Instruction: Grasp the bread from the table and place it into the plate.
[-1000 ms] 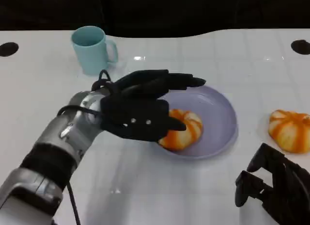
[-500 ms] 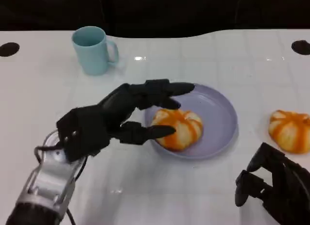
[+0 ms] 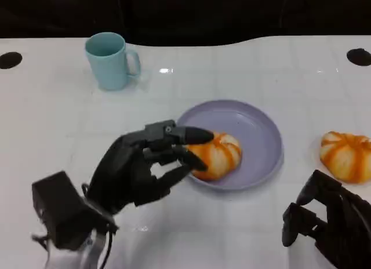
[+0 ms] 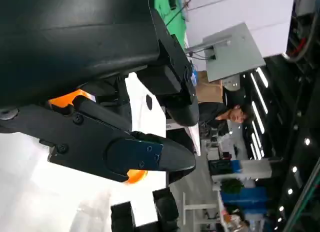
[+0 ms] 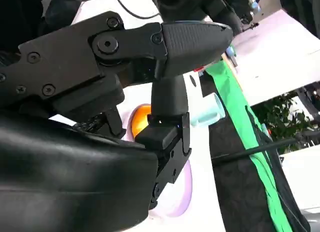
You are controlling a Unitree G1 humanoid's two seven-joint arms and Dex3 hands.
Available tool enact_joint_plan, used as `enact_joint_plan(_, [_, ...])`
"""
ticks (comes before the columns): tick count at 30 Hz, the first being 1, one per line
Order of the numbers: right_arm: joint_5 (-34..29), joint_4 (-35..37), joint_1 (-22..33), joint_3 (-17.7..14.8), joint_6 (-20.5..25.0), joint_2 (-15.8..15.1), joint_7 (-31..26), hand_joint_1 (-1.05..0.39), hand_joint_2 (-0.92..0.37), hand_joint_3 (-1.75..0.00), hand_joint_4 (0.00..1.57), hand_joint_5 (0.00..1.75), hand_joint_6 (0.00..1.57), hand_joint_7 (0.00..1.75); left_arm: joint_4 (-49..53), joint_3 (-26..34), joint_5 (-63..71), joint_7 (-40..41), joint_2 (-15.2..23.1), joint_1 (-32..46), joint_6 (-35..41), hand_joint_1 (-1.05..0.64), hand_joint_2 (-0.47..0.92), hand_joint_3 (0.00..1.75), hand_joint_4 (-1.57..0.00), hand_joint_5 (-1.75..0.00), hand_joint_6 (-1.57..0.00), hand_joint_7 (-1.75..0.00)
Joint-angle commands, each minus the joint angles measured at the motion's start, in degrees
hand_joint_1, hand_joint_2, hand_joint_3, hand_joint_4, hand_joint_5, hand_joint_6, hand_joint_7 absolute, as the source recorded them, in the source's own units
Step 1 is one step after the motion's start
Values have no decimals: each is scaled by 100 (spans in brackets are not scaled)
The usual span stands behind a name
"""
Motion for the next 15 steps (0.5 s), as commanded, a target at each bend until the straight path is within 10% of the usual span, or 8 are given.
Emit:
enact_joint_plan(1, [51, -52, 33, -65, 1, -68, 11, -58, -92, -35, 74, 175, 59, 160, -523, 145, -624, -24, -70, 501, 672, -66, 92, 31, -54, -156, -58, -115])
enact_joint_plan(15, [8, -117, 70, -37, -34, -70, -19, -58, -92, -36, 74, 175, 59, 160, -1172, 274, -910, 144, -241, 1558, 1440, -60, 92, 36, -71, -175, -50, -172])
